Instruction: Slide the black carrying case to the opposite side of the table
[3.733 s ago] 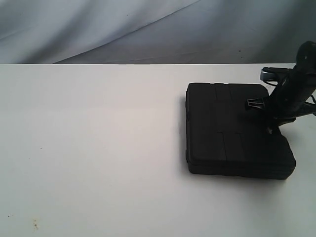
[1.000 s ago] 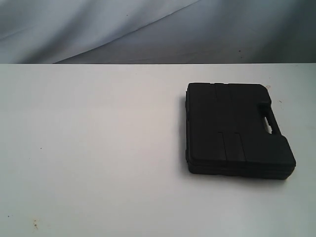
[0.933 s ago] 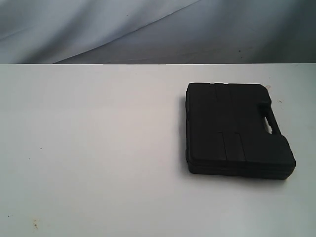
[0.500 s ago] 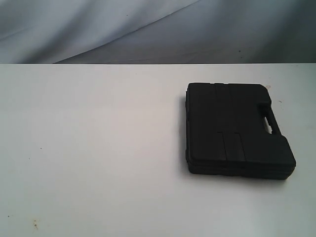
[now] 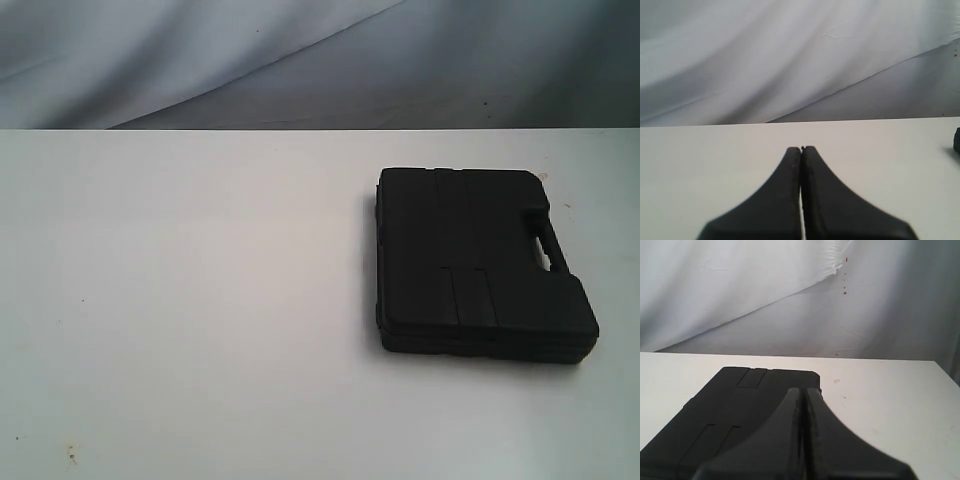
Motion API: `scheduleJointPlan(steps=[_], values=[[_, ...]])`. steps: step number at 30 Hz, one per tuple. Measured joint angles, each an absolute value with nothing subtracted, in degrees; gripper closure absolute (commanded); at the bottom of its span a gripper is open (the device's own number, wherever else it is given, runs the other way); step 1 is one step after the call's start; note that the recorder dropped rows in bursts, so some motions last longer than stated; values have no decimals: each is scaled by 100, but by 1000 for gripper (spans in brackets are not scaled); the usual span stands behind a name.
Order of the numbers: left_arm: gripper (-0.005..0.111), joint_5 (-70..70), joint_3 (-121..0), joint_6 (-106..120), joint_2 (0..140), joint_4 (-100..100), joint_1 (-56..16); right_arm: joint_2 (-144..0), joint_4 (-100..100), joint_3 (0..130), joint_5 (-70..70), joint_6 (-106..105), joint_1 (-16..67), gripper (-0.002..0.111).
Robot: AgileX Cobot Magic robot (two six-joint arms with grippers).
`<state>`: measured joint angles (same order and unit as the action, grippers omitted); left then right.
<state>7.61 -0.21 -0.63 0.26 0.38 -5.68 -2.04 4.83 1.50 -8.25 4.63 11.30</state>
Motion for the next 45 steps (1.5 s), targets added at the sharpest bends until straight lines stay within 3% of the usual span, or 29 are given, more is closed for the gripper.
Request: scheduleJointPlan(steps=[45], values=[[107, 761, -21, -63, 26, 38, -568, -31, -58, 23, -786, -90, 1130, 108]])
